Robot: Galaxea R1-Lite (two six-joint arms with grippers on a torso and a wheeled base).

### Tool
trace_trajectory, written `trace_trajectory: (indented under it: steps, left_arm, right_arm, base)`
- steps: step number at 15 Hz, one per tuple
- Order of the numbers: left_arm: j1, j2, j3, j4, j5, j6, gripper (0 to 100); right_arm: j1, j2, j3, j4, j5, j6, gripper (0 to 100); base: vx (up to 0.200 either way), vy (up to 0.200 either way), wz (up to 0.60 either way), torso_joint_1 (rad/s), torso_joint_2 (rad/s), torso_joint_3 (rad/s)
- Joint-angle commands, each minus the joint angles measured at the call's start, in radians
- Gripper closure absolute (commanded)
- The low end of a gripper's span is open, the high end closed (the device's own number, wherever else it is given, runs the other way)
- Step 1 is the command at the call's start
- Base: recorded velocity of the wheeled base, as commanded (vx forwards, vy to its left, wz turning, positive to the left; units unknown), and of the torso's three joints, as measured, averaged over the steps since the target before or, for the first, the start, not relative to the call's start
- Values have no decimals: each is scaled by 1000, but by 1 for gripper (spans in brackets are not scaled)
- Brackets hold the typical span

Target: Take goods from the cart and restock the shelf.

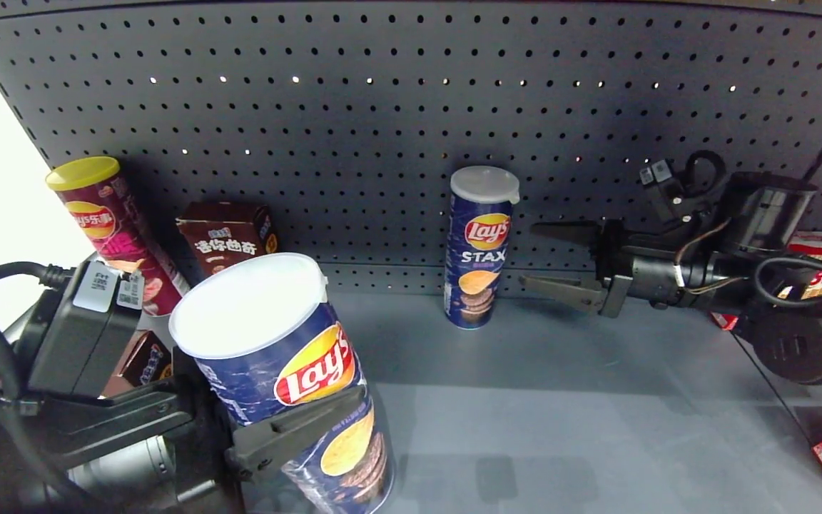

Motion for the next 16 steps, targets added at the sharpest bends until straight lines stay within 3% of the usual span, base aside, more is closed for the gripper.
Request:
trace_trajectory:
  steps: [1, 16]
  left_arm:
    - [10, -1, -5, 0, -1, -1, 100]
    - [58, 7, -16, 1, -24, -1, 100]
  right_arm:
    - [9, 38, -26, 16, 1, 0, 0]
    - [40, 222, -116, 14, -1, -8, 0]
  base:
    - [0, 0, 0, 0, 0, 0]
    - [0, 0, 0, 0, 0, 0]
